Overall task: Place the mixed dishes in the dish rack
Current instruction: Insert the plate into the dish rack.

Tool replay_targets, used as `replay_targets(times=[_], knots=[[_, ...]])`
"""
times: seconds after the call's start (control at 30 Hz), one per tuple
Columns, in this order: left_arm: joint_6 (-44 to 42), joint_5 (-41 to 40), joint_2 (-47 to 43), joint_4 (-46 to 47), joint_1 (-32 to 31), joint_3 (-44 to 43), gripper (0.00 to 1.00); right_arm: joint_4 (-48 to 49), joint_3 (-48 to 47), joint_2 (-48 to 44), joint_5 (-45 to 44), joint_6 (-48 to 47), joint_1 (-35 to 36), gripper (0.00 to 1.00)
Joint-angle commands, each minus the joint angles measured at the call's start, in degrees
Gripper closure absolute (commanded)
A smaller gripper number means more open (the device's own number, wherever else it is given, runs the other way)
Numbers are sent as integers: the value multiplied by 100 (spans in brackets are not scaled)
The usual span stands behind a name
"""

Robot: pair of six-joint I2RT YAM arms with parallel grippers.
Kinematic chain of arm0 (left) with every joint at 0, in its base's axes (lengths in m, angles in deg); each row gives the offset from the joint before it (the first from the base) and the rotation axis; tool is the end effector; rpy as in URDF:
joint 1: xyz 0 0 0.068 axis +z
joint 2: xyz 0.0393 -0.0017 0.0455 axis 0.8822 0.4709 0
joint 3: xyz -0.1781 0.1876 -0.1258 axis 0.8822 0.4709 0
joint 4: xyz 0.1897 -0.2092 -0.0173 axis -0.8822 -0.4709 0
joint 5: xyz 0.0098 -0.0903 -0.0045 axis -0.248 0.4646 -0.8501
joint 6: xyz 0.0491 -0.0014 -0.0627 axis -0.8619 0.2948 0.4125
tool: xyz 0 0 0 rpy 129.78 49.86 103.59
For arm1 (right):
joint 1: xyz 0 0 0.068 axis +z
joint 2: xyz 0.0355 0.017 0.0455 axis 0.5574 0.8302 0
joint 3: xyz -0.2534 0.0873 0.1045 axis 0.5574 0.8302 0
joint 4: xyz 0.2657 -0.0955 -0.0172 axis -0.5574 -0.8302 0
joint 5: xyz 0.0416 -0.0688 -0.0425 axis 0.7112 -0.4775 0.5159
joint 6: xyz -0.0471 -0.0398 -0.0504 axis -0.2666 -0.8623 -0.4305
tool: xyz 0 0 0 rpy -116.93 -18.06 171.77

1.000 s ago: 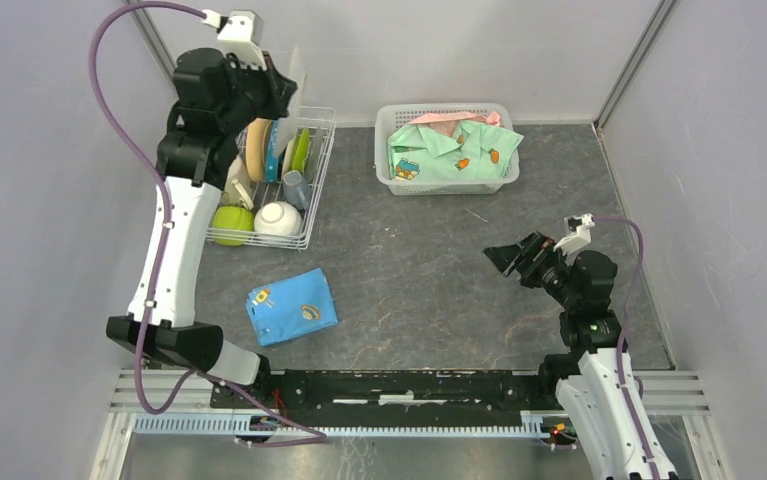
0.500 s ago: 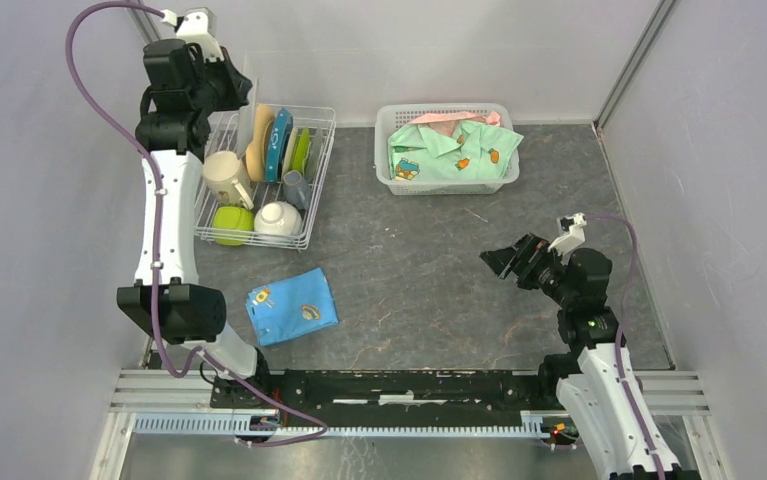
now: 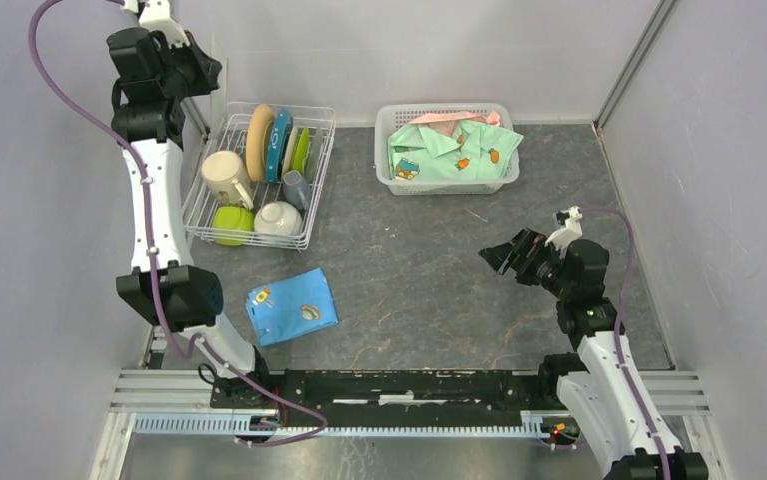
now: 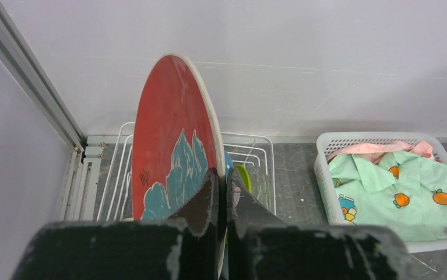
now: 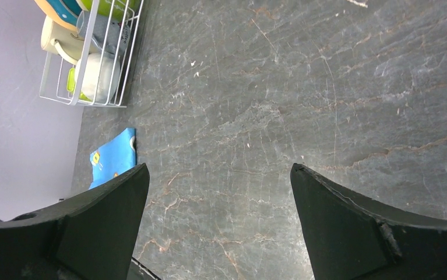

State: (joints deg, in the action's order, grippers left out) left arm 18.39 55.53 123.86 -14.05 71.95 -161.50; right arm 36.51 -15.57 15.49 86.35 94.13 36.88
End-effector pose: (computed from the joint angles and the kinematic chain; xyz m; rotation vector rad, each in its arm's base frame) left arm 0.4172 0.0535 0.5244 -0.0254 1.7115 -0.2097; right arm 0.1955 0.0409 0.2151 0.3225 2.0102 0.9272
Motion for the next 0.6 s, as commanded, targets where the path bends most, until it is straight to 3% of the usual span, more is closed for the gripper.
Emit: replay_targets(times=[0.0,0.57], knots=[[122,676,255,1037,302,-612,98,35,-501,94,-139,-415,35,2],[288,1430,1415,1536,474,-731,98,31,-1068,795,-394,-712,40,2]])
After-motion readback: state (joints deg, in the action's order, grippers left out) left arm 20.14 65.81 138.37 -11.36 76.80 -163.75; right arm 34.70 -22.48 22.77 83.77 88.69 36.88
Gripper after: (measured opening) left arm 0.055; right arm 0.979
